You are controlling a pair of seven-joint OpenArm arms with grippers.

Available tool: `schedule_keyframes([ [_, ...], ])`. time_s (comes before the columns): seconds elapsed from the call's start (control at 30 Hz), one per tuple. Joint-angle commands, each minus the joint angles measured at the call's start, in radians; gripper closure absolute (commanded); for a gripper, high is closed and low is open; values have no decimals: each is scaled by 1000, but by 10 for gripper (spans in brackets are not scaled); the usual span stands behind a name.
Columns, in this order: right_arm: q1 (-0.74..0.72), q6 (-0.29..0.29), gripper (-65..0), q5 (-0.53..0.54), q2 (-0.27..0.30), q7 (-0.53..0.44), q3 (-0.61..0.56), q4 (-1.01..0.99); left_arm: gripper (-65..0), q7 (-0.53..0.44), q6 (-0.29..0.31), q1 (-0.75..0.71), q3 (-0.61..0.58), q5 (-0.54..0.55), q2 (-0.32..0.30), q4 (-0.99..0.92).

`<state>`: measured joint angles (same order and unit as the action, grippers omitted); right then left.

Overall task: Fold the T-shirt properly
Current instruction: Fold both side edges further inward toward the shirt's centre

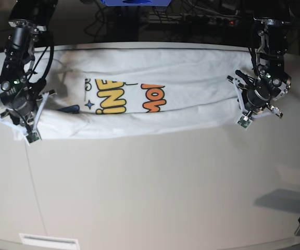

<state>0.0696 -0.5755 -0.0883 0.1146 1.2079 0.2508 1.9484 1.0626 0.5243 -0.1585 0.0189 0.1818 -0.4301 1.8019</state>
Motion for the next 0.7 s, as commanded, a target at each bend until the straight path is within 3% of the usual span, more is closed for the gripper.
schedule_keyframes([
  [0.0,-12,7,0,-5,9,-6,3,19,0,-6,-5,14,5,-1,-17,19],
  [0.37,20,7,0,-5,6,-15,71,33,0,-6,-2,3,3,5,-52,20],
  [0.47,35,7,0,-5,6,-17,74,33,0,-6,35,3,3,0,-54,20],
  [0.67,42,7,0,-5,4,-17,74,33,0,-6,38,-6,3,0,-54,20],
])
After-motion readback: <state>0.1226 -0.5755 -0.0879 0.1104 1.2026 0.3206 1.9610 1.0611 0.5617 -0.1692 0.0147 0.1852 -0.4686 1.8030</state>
